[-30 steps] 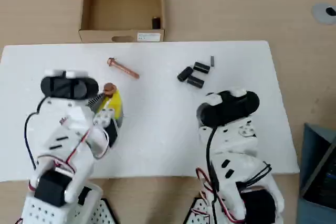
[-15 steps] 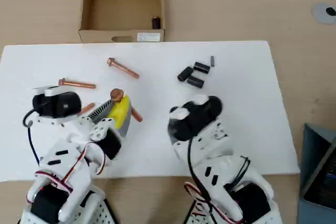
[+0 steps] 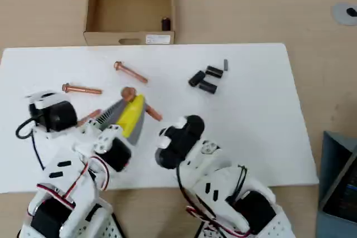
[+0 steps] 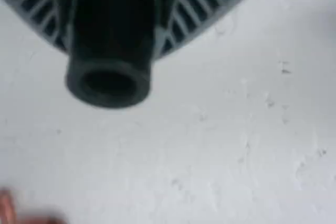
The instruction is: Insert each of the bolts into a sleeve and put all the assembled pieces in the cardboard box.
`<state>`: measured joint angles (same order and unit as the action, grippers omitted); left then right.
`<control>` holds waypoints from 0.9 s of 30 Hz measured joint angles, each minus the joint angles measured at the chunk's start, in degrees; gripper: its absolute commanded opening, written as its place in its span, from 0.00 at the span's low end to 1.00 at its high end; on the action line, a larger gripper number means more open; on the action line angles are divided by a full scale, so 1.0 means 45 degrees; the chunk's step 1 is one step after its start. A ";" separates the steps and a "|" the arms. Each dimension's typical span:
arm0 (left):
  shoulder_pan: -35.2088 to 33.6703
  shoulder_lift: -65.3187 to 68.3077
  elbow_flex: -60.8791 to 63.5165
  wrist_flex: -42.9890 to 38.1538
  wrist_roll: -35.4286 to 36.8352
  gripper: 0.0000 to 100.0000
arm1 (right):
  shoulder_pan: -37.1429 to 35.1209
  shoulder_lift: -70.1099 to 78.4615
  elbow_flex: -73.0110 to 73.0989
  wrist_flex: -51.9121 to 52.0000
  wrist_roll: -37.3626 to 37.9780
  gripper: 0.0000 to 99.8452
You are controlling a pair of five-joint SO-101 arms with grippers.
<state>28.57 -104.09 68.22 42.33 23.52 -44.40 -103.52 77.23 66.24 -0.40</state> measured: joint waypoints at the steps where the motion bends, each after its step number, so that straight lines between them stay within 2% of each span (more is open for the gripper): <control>1: 0.0156 0.0000 -0.0098 0.0000 0.0000 0.00 | 0.0000 0.0000 0.0000 -0.0117 0.0059 0.01; 18: 0.0430 0.0000 -0.0195 0.0742 0.0000 0.00 | 0.0039 -0.0020 -0.0176 -0.0293 0.0117 0.01; 27: 0.0430 0.0000 -0.0195 0.1446 0.0000 0.00 | 0.0117 -0.0020 -0.0625 -0.0293 0.1035 0.01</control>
<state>30.51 -104.09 67.34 48.84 23.52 -43.87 -103.60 74.42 64.92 4.26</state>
